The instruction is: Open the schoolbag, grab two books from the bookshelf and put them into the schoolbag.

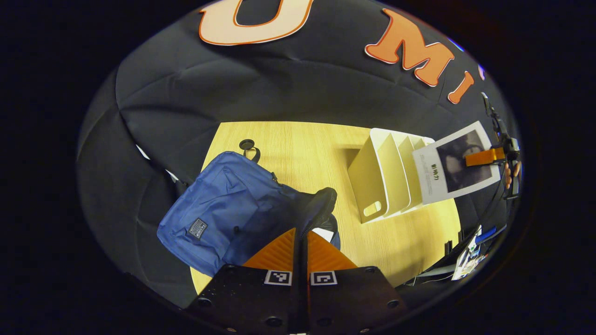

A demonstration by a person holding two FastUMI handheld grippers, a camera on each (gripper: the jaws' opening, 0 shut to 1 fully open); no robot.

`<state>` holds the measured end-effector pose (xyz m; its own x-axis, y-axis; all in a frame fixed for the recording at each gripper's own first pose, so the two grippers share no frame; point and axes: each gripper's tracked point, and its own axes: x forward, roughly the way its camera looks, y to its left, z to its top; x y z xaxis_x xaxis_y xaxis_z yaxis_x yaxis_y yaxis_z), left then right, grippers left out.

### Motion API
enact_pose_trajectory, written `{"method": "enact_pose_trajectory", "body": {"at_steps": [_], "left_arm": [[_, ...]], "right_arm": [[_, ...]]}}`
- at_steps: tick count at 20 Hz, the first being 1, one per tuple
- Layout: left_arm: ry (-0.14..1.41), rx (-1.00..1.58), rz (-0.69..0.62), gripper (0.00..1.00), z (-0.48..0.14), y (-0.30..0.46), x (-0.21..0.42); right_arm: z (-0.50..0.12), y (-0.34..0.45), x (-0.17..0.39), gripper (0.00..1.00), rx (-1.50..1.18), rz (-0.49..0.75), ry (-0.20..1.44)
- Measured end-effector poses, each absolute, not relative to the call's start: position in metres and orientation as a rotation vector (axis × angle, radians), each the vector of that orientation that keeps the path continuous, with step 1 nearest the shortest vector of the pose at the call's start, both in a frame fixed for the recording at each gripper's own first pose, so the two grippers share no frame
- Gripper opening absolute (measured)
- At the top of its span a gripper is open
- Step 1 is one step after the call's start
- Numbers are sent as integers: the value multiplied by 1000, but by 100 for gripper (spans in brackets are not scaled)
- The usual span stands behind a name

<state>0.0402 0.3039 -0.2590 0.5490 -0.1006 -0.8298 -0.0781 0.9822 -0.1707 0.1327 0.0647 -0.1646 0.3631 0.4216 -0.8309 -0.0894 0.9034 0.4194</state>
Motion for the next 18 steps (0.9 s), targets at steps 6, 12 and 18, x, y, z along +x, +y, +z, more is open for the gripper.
{"method": "enact_pose_trajectory", "body": {"at_steps": [6,12,18], "left_arm": [[993,-176,-9,0,-258,302,44],[986,-184,6,0,-256,306,44],[989,-205,20,0,-255,309,46]], "right_arm": [[-128,81,88,41,512,411,1102],[-153,171,25,40,657,577,1134],[-197,250,-6,40,784,583,1178]]}}
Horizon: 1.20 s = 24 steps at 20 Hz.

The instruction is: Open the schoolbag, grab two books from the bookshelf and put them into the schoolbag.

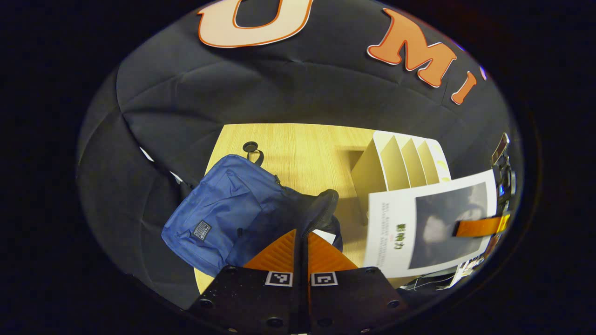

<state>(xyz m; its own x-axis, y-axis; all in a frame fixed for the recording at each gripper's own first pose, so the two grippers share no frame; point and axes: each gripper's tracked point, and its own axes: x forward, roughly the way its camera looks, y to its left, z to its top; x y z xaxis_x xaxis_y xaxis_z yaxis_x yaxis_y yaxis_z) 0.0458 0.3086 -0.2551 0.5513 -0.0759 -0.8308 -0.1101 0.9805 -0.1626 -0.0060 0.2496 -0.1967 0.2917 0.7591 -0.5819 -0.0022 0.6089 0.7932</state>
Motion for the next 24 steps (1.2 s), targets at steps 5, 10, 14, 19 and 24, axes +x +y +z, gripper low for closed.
{"method": "enact_pose_trajectory", "body": {"at_steps": [5,10,14,19,24], "left_arm": [[995,-204,17,0,-256,309,47],[1003,-204,14,0,-257,309,49],[1009,-207,13,0,-259,309,49],[1006,-185,0,0,-257,306,51],[1006,-154,-30,0,-253,295,54]], "right_arm": [[-226,291,-33,41,880,539,1242],[-262,332,-48,41,900,500,1243],[-286,367,-52,40,1011,455,1247],[-308,395,-41,40,1086,420,1204],[-321,425,-37,41,1153,439,1210]]}}
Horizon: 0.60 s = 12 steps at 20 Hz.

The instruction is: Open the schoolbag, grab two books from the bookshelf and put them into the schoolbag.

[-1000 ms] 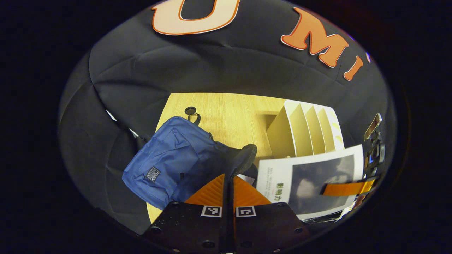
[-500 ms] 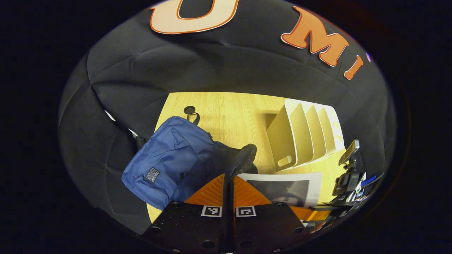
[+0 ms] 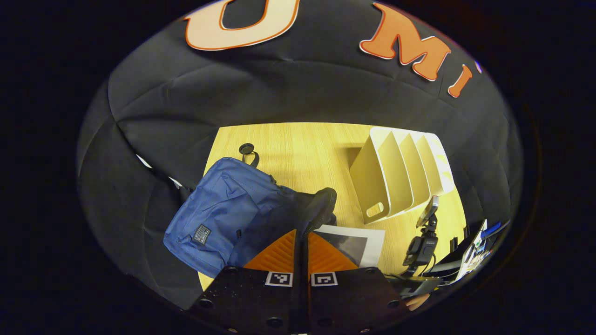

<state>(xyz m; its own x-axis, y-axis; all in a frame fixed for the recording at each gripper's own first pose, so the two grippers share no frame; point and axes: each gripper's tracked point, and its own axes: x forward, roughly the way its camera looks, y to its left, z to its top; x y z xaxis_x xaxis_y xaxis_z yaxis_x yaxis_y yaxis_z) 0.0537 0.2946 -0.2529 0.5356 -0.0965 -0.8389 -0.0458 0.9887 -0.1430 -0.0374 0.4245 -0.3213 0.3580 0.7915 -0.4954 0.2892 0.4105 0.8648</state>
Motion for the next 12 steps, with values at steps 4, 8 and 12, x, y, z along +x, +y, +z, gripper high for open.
{"method": "enact_pose_trajectory", "body": {"at_steps": [4,8,12], "left_arm": [[1005,-85,-80,0,-250,289,53],[1005,-67,-101,0,-249,285,50],[1015,-66,-129,0,-258,273,47]], "right_arm": [[-327,438,-39,42,1189,493,1248],[-330,446,-35,42,1203,510,1239],[-335,460,-28,42,1242,521,1222]]}}
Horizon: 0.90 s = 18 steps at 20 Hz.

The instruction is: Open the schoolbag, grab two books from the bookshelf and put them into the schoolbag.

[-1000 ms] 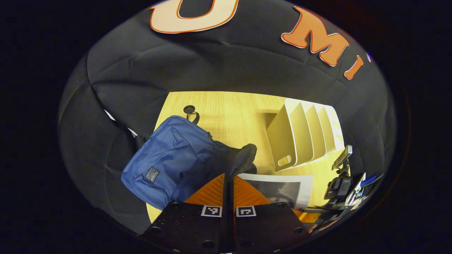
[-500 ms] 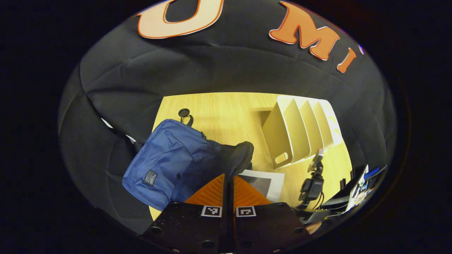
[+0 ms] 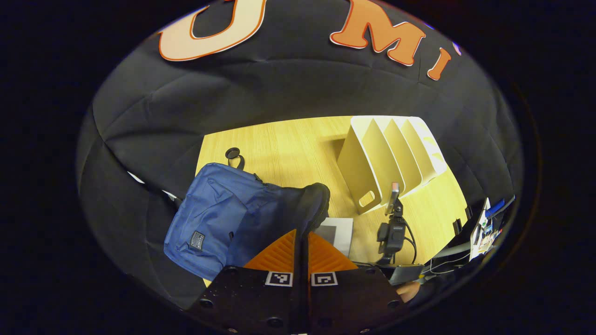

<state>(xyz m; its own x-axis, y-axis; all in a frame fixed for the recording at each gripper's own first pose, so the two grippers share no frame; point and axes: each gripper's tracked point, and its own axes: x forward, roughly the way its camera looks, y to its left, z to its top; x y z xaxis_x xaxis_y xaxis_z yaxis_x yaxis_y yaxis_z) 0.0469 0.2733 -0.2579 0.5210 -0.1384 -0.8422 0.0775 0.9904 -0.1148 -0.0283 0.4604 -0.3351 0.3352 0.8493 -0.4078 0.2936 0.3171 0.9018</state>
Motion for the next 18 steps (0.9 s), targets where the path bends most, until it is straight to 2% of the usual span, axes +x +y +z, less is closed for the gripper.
{"method": "enact_pose_trajectory", "body": {"at_steps": [8,9,18], "left_arm": [[1047,-17,-201,0,-268,250,39],[1046,-4,-209,0,-269,250,40],[1047,3,-209,0,-271,252,45]], "right_arm": [[-346,490,-21,43,1293,545,1222],[-347,493,-24,52,1298,552,1235],[-356,502,-28,55,1323,559,1296]]}}
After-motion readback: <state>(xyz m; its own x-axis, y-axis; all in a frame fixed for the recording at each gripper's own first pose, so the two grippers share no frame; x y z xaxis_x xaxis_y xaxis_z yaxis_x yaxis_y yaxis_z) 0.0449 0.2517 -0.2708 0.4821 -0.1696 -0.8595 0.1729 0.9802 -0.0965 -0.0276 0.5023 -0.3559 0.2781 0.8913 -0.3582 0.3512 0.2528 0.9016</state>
